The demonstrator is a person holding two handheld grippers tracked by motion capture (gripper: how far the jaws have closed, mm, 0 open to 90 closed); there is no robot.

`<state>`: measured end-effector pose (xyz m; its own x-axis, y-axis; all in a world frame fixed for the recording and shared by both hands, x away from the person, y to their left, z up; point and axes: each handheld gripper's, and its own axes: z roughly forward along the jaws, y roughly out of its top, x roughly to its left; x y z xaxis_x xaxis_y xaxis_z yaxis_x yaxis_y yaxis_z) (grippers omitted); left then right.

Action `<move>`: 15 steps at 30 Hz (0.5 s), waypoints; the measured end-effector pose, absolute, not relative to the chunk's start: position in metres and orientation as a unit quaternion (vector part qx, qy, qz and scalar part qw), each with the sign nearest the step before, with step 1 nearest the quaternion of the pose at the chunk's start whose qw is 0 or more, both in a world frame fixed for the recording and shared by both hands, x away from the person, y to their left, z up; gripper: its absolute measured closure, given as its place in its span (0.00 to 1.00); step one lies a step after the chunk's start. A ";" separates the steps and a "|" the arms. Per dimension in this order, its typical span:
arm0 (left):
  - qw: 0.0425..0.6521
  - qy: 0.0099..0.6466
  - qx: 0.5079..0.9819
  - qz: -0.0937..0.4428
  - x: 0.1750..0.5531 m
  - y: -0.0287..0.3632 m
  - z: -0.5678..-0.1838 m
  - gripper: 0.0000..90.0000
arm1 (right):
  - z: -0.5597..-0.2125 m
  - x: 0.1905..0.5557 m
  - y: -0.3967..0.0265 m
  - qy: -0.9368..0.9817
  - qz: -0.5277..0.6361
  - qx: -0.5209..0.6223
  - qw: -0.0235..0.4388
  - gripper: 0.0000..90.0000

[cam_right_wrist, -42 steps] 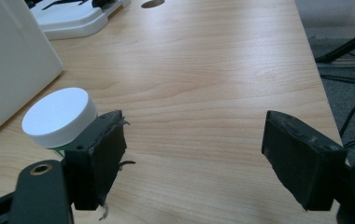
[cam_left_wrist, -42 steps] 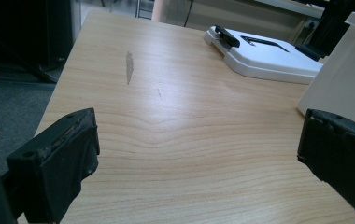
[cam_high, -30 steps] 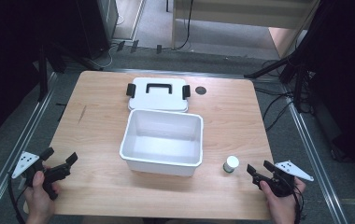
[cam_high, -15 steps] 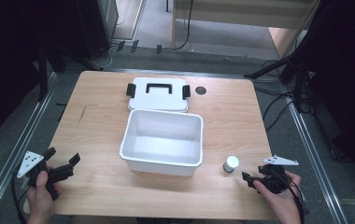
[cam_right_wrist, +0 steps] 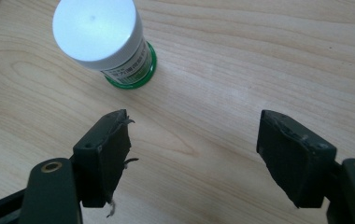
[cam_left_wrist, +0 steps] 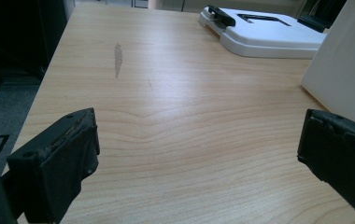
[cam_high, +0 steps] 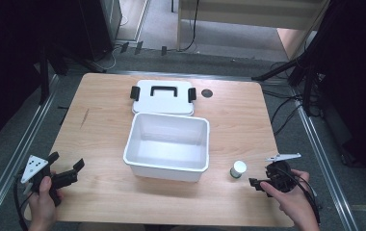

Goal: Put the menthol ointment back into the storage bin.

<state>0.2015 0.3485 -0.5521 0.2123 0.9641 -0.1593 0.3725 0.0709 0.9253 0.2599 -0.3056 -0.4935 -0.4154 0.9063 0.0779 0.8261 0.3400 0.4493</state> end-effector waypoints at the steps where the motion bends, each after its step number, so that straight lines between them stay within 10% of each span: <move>1: 0.485 0.548 0.610 0.305 0.201 0.348 -0.552 0.00 | -0.492 0.261 -0.305 0.816 0.210 0.531 0.088 0.29; 15: 0.484 0.552 0.610 0.299 0.203 0.349 -0.552 0.00 | -0.470 0.280 -0.283 0.859 0.135 0.492 0.044 0.27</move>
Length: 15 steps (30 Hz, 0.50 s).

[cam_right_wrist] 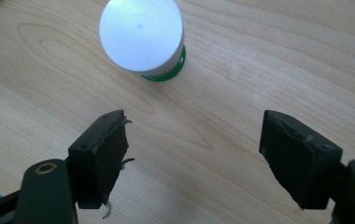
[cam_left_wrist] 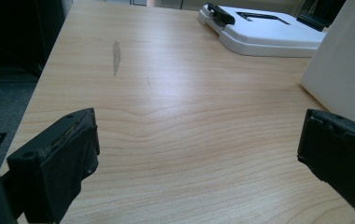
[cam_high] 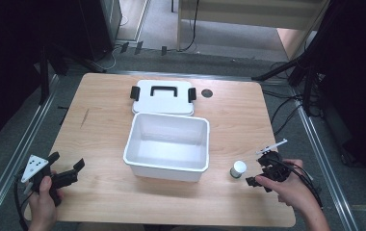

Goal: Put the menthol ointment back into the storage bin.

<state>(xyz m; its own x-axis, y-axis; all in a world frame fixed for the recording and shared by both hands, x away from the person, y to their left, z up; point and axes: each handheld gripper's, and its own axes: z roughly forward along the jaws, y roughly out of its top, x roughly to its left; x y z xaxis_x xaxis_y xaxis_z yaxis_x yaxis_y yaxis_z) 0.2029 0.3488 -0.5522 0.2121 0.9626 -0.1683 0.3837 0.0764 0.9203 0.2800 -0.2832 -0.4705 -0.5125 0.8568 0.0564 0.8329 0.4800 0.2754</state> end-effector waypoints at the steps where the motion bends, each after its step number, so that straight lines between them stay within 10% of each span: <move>1: 0.484 0.552 0.610 0.299 0.203 0.349 -0.552 0.00 | -0.469 0.281 -0.281 0.863 0.130 0.487 0.043 0.27; 15: 0.486 0.552 0.609 0.297 0.203 0.349 -0.552 0.00 | -0.454 0.297 -0.261 0.886 0.078 0.457 0.020 0.26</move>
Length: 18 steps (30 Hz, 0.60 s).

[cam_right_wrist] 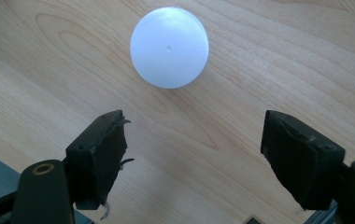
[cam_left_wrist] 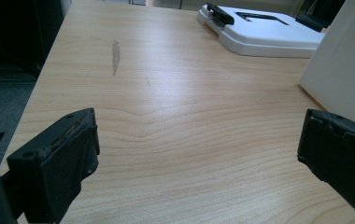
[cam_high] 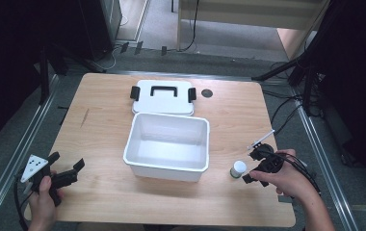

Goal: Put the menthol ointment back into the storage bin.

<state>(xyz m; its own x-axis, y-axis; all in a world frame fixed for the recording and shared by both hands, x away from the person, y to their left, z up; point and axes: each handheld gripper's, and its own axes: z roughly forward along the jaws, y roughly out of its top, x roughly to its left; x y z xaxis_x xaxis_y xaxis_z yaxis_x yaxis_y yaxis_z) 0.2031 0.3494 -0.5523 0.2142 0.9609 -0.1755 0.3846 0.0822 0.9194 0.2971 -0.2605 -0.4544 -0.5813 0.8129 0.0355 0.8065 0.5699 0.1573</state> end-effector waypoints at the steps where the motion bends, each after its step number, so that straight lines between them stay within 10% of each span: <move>1: 0.486 0.553 0.608 0.296 0.203 0.349 -0.552 0.00 | -0.452 0.299 -0.257 0.887 0.069 0.456 0.018 0.26; 18: 0.488 0.553 0.608 0.294 0.203 0.350 -0.552 0.00 | -0.450 0.320 -0.236 0.877 0.046 0.478 -0.013 0.29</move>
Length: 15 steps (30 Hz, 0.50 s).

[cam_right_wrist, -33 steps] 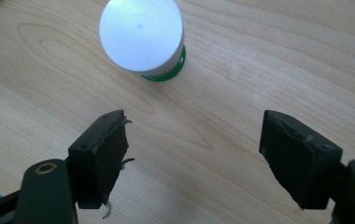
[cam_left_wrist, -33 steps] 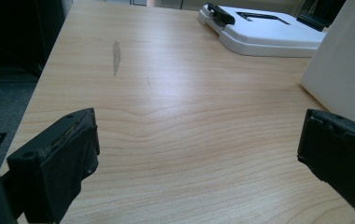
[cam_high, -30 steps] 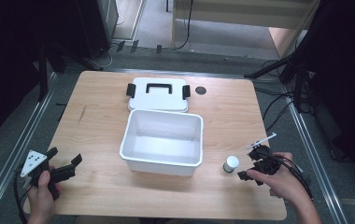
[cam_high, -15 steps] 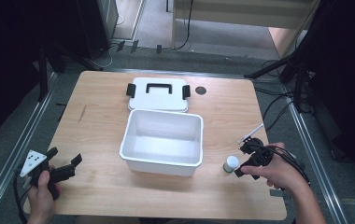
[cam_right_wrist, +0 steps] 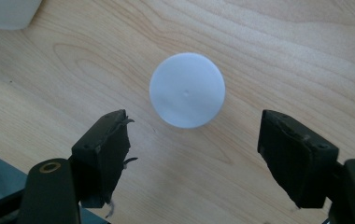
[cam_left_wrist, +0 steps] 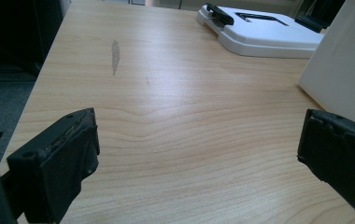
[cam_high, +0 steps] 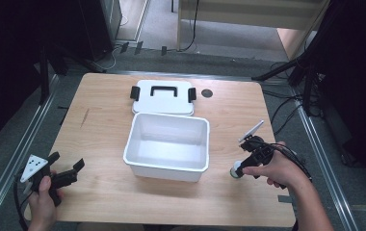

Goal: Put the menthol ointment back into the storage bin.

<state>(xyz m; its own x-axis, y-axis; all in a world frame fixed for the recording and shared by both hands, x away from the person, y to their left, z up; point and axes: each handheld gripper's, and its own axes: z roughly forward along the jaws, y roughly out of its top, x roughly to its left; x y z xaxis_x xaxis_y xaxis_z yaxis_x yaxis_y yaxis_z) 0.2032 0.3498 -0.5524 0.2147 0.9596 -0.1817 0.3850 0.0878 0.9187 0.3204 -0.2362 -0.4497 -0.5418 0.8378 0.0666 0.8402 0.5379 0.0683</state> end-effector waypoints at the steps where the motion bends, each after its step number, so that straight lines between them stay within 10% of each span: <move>1: 0.488 0.553 0.608 0.294 0.203 0.350 -0.552 0.00 | -0.450 0.321 -0.236 -0.877 -0.046 -0.477 0.011 0.29; 15: 0.489 0.553 0.607 0.293 0.203 0.350 -0.552 0.00 | -0.455 0.330 -0.221 -0.873 -0.040 -0.486 0.027 0.38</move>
